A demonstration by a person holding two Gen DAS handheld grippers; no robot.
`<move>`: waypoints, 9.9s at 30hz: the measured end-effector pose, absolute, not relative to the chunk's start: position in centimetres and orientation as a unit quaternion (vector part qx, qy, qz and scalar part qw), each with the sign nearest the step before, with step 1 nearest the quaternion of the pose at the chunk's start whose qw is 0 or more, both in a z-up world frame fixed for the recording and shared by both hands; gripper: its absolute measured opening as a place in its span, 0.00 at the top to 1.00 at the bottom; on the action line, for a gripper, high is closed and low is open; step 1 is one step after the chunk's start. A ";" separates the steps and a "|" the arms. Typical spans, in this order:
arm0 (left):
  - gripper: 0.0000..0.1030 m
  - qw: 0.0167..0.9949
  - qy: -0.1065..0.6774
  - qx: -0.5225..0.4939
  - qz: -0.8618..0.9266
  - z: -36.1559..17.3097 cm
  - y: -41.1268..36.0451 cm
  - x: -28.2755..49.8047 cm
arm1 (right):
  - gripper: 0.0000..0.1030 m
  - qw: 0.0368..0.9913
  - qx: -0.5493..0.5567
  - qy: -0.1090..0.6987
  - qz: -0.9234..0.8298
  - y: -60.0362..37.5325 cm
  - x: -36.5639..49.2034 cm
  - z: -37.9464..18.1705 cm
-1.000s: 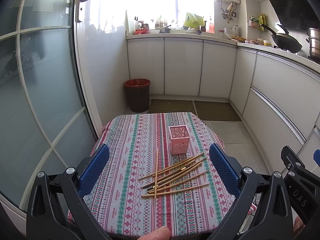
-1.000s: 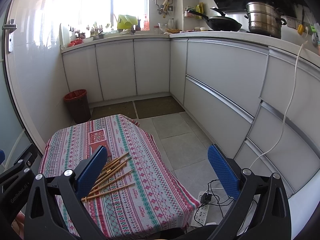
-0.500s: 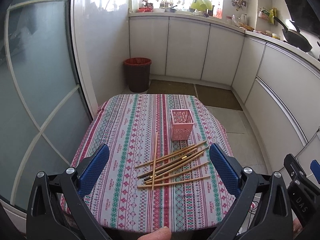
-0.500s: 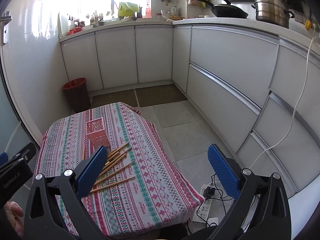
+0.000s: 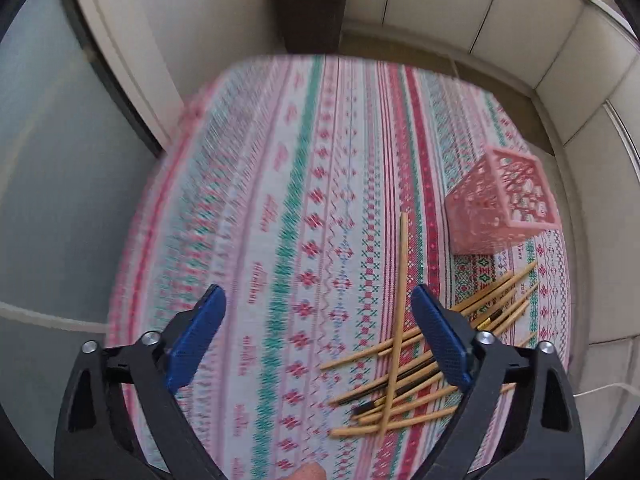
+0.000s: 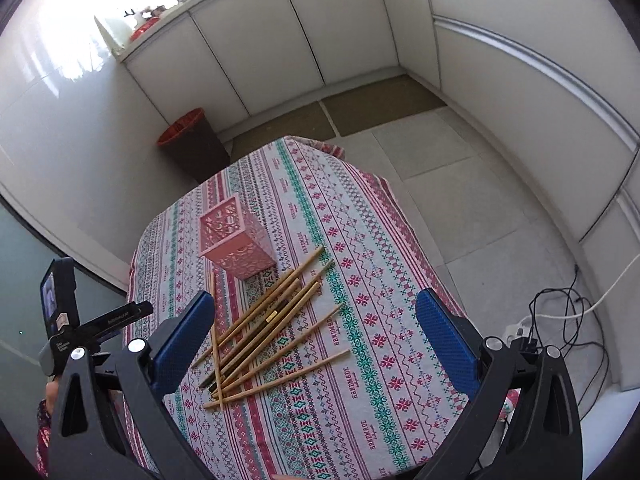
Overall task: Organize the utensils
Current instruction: 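Reach the left tool to the chopstick pile and grasp one chopstick, then lift the chopstick with the left tool while the right tool grasps another chopstick, then carry the left chopstick over the pink holder and open the left tool, then lower the right tool's chopstick into the pink holder and open it, then return the left tool to the pile and grasp another chopstick, then grasp a chopstick with the right tool while the left tool lifts its chopstick, then lower both chopsticks into the pink holder and open both tools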
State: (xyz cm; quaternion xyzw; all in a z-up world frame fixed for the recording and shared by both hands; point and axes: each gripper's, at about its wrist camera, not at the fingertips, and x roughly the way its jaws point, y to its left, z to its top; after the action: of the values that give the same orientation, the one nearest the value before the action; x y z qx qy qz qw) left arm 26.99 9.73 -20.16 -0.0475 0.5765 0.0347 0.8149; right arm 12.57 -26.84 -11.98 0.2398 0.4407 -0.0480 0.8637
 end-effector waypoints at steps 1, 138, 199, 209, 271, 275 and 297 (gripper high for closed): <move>0.22 0.806 0.589 -0.050 0.030 -21.2 9.3 27.8 | 0.05 0.857 0.242 0.453 -0.054 -27.1 13.0 -13.1; 0.26 0.949 0.298 -0.052 -0.092 -3.4 5.2 17.1 | 0.25 0.942 0.050 0.318 -0.095 -16.4 16.7 -0.9; 0.91 0.694 0.616 0.230 -0.291 -29.6 -19.3 29.4 | 0.07 0.751 0.390 0.499 -0.189 -34.5 6.5 -19.0; 0.93 0.784 0.522 0.159 -0.296 -20.2 -10.9 24.1 | 0.07 0.752 0.344 0.532 -0.178 -31.4 9.3 -20.0; 0.96 0.923 0.320 -0.059 -0.208 -1.0 6.1 9.4 | 0.95 0.861 0.304 0.407 -0.042 -26.1 5.6 -5.8; 0.96 0.930 0.304 -0.050 -0.201 1.3 4.7 10.0 | 0.95 0.878 0.310 0.364 -0.032 -26.7 6.2 -1.6; 0.96 0.946 0.287 -0.039 -0.144 -0.5 -0.4 25.1 | 0.95 0.910 0.261 0.321 0.007 -27.4 20.9 2.4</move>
State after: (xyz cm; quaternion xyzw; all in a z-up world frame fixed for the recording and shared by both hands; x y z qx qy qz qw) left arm 25.12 -0.40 -0.52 -0.0386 0.2875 -0.1436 0.9462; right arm 20.95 -27.36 2.42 0.2611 0.3213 0.0075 0.9102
